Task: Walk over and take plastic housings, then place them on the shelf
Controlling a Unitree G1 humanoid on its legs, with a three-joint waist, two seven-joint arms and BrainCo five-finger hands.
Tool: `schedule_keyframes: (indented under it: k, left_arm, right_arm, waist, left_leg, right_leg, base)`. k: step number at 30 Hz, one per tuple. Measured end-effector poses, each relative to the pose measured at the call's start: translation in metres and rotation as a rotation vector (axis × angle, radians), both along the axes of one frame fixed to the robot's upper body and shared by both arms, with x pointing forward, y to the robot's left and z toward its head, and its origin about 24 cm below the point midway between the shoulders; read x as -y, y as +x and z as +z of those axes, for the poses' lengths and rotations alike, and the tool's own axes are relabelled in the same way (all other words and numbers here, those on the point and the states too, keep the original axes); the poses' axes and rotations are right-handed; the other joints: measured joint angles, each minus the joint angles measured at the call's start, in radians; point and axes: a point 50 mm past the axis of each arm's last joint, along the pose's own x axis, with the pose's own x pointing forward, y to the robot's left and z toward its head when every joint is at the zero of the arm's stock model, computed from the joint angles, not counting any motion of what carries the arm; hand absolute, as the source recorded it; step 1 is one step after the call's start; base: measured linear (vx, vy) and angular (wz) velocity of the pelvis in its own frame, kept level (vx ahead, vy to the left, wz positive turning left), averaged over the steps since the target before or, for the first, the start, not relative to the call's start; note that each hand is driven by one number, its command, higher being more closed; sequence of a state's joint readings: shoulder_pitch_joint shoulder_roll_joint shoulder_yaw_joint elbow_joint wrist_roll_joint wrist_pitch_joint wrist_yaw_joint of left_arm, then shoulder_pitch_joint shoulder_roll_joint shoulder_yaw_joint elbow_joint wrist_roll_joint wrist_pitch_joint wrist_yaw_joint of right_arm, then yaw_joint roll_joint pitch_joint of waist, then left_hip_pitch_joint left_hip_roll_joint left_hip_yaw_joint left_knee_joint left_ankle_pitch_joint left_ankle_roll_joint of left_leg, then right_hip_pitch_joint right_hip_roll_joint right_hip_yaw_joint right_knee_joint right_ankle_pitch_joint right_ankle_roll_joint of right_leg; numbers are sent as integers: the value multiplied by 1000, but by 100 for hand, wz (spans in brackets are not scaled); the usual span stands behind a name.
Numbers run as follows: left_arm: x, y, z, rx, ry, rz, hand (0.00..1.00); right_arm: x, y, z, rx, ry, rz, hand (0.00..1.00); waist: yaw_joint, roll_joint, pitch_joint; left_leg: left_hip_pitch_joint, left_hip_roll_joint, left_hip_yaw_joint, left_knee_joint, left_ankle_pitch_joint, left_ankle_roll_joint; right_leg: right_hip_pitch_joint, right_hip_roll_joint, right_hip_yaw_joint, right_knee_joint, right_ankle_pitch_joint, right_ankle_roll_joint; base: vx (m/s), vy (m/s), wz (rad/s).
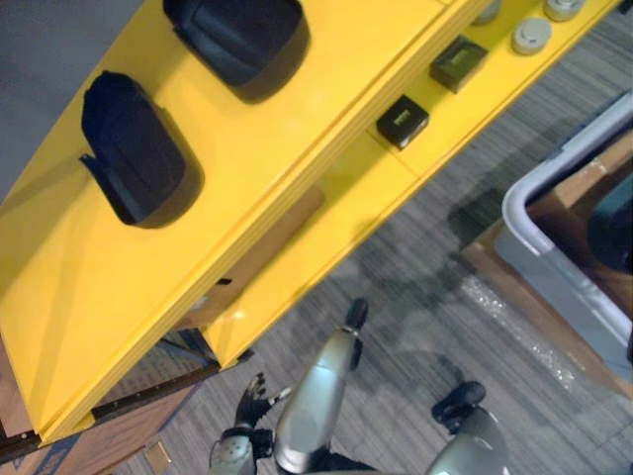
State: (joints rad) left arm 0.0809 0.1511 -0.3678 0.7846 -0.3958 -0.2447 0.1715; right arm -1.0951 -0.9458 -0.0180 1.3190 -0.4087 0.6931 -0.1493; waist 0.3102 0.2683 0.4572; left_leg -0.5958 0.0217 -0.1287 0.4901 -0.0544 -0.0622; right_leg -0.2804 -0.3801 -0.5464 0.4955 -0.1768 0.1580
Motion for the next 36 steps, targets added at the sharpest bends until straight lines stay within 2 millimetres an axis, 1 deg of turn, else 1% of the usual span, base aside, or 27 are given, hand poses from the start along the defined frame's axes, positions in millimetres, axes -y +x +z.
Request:
schedule_keyframes:
  k: [2, 4, 7, 9, 10, 12, 13, 14, 15, 17, 18, 19, 21, 23, 25, 26, 27, 29, 31, 33, 35, 36]
  left_arm:
    - [1, 3, 4, 23, -8, 2, 0]
    - [0, 10, 12, 76, -21, 4, 0]
    - [-2, 21, 26, 158, -37, 10, 0]
    - [-2, 29, 37, 225, -49, 6, 0]
    - [-3, 34, 45, 272, -52, 3, 0]
    - [-1, 40, 55, 325, -64, 4, 0]
    - [0, 45, 63, 367, -74, 6, 0]
    - [1, 49, 72, 409, -78, 11, 0]
    - [1, 51, 76, 429, -81, 12, 0]
    - [1, 57, 91, 498, -85, 13, 0]
    - [1, 58, 94, 513, -85, 11, 0]
    - [0, 61, 102, 546, -85, 10, 0]
    - [1, 66, 114, 600, -92, 20, 0]
    - [4, 72, 125, 647, -104, 12, 0]
    - [9, 79, 140, 706, -115, -13, 0]
    - [11, 83, 145, 720, -117, -25, 0]
    - [13, 88, 149, 733, -112, -44, 0]
    - [16, 91, 151, 733, -110, -70, 0]
    - [21, 96, 156, 739, -99, -124, 0]
    - [24, 102, 161, 756, -65, -184, 0]
    - [33, 115, 175, 789, -51, -242, 0]
    - [35, 118, 179, 803, -38, -257, 0]
  right_arm:
    - [1, 1, -1, -19, -26, 36, 100]
    - [1, 5, 0, -16, -65, 96, 100]
    - [0, 12, 2, 4, -122, 195, 100]
    - [-1, 15, 0, 11, -153, 244, 100]
    - [-3, 17, 0, 6, -191, 272, 100]
    - [-5, 21, 1, -5, -236, 306, 100]
    - [-6, 22, 0, -19, -261, 325, 100]
    - [-7, 23, -1, -28, -292, 347, 100]
    - [-9, 25, 0, -26, -308, 357, 100]
    - [-17, 33, 10, 11, -375, 405, 100]
    - [-19, 34, 12, 23, -389, 419, 100]
    - [-25, 38, 14, 26, -423, 451, 100]
    - [-29, 41, 14, 32, -456, 475, 100]
    - [-33, 41, 13, 33, -475, 499, 100]
    - [-39, 42, 5, 26, -500, 532, 100]
    - [-42, 44, 4, 31, -506, 543, 100]
    - [-50, 48, 1, 43, -512, 567, 100]
    - [-56, 51, -3, 55, -525, 586, 100]
    - [-69, 56, -8, 75, -555, 625, 100]
    - [-80, 60, -5, 110, -593, 661, 100]
    - [-94, 65, 3, 167, -658, 707, 100]
    - [-97, 65, 6, 176, -680, 721, 100]
  waist:
    - [-1, -3, 2]
    - [-12, -6, 4]
    - [-26, -20, 14]
    - [-31, -35, 25]
    - [-36, -47, 34]
    - [-54, -62, 43]
    - [-58, -75, 53]
    - [-68, -89, 62]
    - [-75, -94, 65]
    - [-92, -108, 74]
    - [-98, -110, 74]
    - [-111, -116, 73]
    - [-115, -126, 74]
    - [-131, -131, 73]
    - [-139, -158, 71]
    - [-144, -169, 70]
    - [-160, -187, 67]
    - [-165, -198, 66]
    - [-186, -215, 58]
    - [-202, -227, 52]
    - [-215, -235, 47]
    - [-217, -237, 47]
  left_leg:
    - [-2, 1, 3, 12, -8, 1]
    - [-16, 7, 1, 28, -13, 2]
    - [-23, 22, 7, 44, -23, 3]
    - [-21, 33, 15, 43, -23, 3]
    - [-18, 41, 22, 42, -23, 3]
    - [-7, 48, 32, 41, -23, 3]
    - [8, 57, 46, 39, -23, 3]
    - [22, 65, 60, 34, -24, 4]
    - [28, 67, 60, 31, -24, 5]
    - [45, 84, 81, 19, -24, 4]
    - [50, 86, 85, 13, -24, 4]
    - [60, 89, 92, 2, -22, 1]
    - [78, 98, 109, -12, -19, -2]
    - [96, 101, 111, -28, -16, -6]
    - [118, 107, 122, -54, -2, -12]
    - [127, 108, 126, -68, 7, -14]
    - [145, 110, 132, -89, 17, -17]
    - [167, 112, 139, -105, 23, -21]
    - [190, 115, 142, -136, 37, -25]
    - [205, 116, 149, -172, 56, -29]
    - [229, 123, 174, -217, 81, -31]
    - [236, 125, 180, -227, 86, -32]
  right_leg:
    - [3, 2, 3, -4, 2, 3]
    - [3, 14, 3, -15, 10, 5]
    - [6, 31, 8, -38, 27, 8]
    - [7, 45, 19, -56, 44, 13]
    - [10, 54, 26, -66, 58, 12]
    - [27, 63, 26, -85, 68, 13]
    - [40, 70, 32, -101, 74, 11]
    - [52, 75, 35, -109, 76, 9]
    - [57, 77, 36, -113, 77, 8]
    - [58, 90, 56, -126, 86, 1]
    - [59, 91, 58, -128, 87, -1]
    - [59, 93, 63, -133, 90, -2]
    - [60, 99, 83, -140, 96, -2]
    - [74, 104, 83, -150, 99, -4]
    - [76, 107, 89, -156, 103, -10]
    - [75, 109, 92, -157, 105, -12]
    - [80, 111, 98, -159, 108, -16]
    - [91, 117, 105, -170, 111, -20]
    - [106, 123, 106, -185, 112, -21]
    - [106, 128, 108, -198, 117, -30]
    - [106, 140, 125, -229, 137, -36]
    - [106, 143, 131, -234, 142, -37]
  base:
    - [-20, 33, -5]
    - [-11, 26, -5]
    - [2, 27, -14]
    - [24, 16, -19]
    - [37, 11, -16]
    - [35, 11, -13]
    - [26, 8, -16]
    - [23, 4, -16]
    - [12, -4, -14]
    - [-1, -7, -24]
    - [-10, -6, -24]
    - [-3, -12, -15]
    - [9, -18, -22]
    - [18, -23, -11]
    - [18, -43, -11]
    - [10, -52, -10]
    - [4, -40, -11]
    - [1, -25, -12]
    - [-16, -30, -5]
    - [-49, -36, -7]
    - [-47, -22, -22]
    - [-30, -12, -28]
